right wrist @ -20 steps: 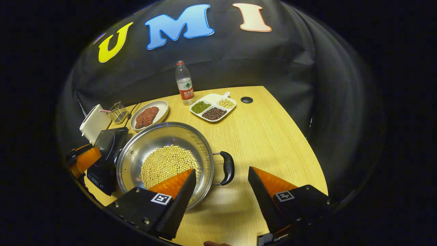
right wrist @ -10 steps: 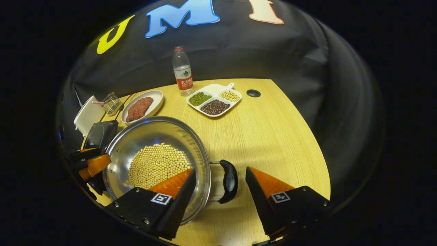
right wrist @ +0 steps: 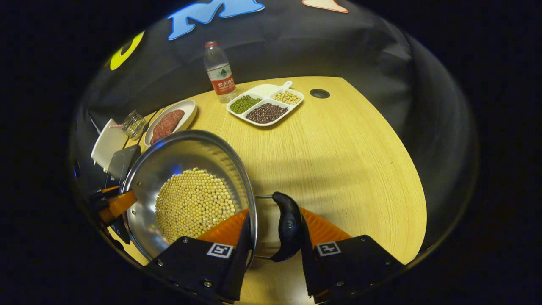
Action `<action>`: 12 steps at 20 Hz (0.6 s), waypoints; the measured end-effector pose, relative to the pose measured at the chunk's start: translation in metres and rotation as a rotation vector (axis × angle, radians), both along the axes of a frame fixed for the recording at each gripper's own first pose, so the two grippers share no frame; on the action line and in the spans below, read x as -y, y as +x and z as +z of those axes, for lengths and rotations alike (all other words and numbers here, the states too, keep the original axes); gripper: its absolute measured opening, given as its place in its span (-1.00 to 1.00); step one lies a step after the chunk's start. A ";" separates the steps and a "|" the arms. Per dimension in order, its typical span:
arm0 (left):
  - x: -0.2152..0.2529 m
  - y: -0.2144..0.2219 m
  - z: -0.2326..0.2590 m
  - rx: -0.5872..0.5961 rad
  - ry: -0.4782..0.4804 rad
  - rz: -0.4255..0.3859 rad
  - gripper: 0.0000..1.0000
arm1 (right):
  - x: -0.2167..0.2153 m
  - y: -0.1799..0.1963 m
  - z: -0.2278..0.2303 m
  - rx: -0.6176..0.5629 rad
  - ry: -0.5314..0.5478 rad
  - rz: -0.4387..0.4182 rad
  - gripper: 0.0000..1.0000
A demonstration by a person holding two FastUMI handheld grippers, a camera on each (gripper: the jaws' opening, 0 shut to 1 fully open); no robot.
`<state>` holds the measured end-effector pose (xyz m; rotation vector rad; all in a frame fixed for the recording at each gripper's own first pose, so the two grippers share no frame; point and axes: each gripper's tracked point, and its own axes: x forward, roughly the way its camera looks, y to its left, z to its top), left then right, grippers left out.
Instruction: First push the handle of the pot to place it horizontally, then grasp the pot with both hands and set it on the induction cooktop.
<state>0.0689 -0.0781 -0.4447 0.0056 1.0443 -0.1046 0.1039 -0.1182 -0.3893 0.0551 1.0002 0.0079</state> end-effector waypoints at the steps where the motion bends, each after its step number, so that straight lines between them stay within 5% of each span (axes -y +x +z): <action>1: 0.000 0.001 -0.001 -0.006 0.000 -0.004 0.26 | 0.001 0.001 0.004 0.006 0.000 0.008 0.13; 4: 0.001 0.002 0.001 0.000 0.035 -0.037 0.11 | 0.000 -0.001 0.002 -0.004 -0.013 0.023 -0.09; 5: 0.002 0.001 0.001 -0.002 0.043 -0.042 0.22 | 0.001 0.000 0.002 -0.002 -0.025 0.030 0.02; 10: 0.000 -0.005 0.009 0.009 0.050 -0.047 0.10 | -0.003 -0.010 0.008 0.000 -0.029 0.016 0.02; 12: -0.005 -0.007 0.016 0.018 0.034 -0.045 0.24 | -0.008 -0.013 0.021 0.022 -0.040 0.008 0.02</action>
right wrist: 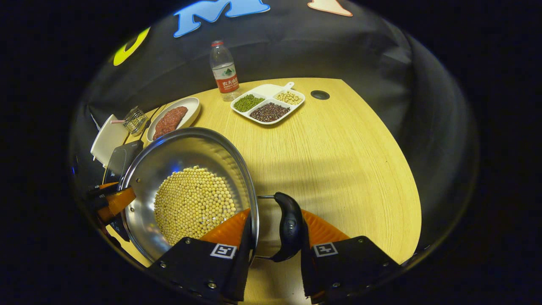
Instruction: First push the handle of the pot to place it horizontally, then grasp the pot with both hands and set it on the induction cooktop.
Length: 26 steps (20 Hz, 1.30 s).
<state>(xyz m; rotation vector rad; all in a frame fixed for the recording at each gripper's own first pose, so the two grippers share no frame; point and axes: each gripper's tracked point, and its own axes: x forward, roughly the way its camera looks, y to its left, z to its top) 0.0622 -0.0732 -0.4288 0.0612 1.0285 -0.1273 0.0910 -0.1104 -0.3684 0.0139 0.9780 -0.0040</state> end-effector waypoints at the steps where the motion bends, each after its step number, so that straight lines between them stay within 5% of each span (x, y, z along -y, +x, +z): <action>1: -0.003 -0.001 0.007 0.005 -0.009 0.004 0.17 | -0.004 -0.001 0.007 0.012 -0.008 0.000 0.02; 26: -0.187 -0.015 0.087 0.059 -0.034 0.075 0.15 | -0.184 -0.016 0.083 0.092 -0.024 0.074 0.02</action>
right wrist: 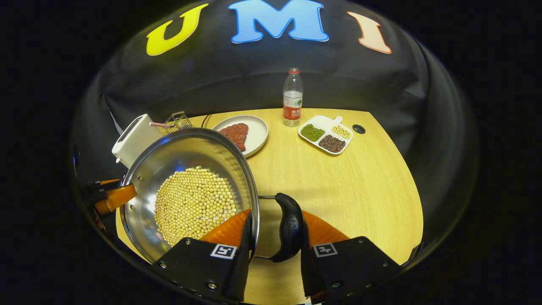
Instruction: First push the handle of the pot to place it horizontally, then grasp the pot with both hands and set it on the induction cooktop.
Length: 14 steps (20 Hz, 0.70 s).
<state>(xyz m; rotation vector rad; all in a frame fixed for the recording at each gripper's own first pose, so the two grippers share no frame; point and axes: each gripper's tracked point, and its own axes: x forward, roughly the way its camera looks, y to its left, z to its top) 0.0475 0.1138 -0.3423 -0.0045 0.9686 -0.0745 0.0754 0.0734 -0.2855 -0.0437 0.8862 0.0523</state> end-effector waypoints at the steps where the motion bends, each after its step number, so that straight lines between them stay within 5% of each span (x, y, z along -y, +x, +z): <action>1: -0.007 0.001 0.002 0.000 -0.001 0.001 0.15 | -0.007 0.001 0.002 0.000 -0.002 0.005 0.02; 14: -0.101 0.008 -0.006 -0.033 0.018 0.070 0.10 | -0.094 0.029 -0.009 -0.012 0.006 0.087 0.02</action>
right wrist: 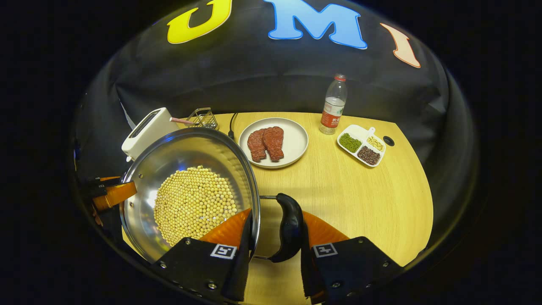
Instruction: First push the handle of the pot to place it horizontally, then grasp the pot with both hands and set it on the induction cooktop.
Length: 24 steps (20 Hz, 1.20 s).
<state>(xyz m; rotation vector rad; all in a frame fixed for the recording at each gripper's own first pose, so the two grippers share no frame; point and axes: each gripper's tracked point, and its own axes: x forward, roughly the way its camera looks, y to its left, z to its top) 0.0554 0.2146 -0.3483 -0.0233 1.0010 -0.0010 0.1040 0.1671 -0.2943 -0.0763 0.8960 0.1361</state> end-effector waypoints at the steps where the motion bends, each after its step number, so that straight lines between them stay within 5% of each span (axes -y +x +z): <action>1: -0.008 0.001 -0.001 -0.004 0.003 0.001 0.10 | -0.006 0.002 -0.001 -0.002 0.003 0.001 0.02; 24: -0.080 0.031 -0.052 -0.060 -0.010 -0.016 0.10 | -0.072 0.027 -0.053 -0.094 0.048 -0.027 0.02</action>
